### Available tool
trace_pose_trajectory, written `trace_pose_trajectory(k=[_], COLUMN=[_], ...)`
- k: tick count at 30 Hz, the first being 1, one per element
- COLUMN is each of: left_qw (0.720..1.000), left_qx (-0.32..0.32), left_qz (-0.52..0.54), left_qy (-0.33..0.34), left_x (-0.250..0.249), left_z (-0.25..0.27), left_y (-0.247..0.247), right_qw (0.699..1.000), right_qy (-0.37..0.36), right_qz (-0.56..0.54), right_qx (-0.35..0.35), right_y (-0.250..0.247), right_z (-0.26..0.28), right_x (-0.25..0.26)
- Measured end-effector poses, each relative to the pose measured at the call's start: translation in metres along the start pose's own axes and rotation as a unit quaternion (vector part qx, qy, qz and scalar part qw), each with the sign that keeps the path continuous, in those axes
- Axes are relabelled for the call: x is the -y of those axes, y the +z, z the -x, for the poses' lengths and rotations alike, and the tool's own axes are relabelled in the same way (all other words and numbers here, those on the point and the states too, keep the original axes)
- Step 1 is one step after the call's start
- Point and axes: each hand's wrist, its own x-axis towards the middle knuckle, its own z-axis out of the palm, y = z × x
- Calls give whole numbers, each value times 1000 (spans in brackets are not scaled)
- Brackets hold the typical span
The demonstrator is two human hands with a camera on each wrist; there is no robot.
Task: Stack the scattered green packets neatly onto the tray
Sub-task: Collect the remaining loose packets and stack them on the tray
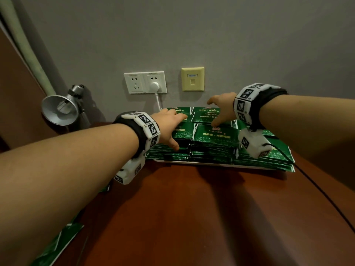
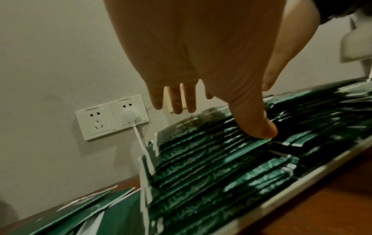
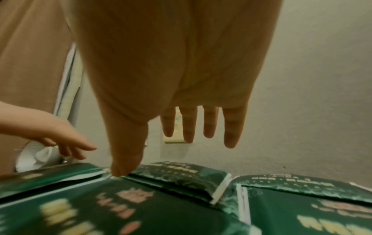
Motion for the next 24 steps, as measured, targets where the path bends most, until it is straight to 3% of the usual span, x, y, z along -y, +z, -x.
trace_pose_trajectory(k=[5, 10, 19, 24], left_qw=[999, 993, 964, 957], left_qx=[-19, 2, 126, 127], left_qz=[24, 20, 15, 48], left_qy=[-43, -112, -234, -258], left_x=[0, 25, 73, 83], left_z=[48, 138, 326, 379], left_y=[-1, 18, 87, 122], right_qw=[998, 988, 948, 914], right_qy=[-50, -153, -308, -392], right_qz=[32, -5, 30, 75], right_qx=[-23, -36, 74, 74], right_y=[-4, 13, 69, 85], right_z=[42, 97, 170, 198], right_x=[38, 113, 287, 354])
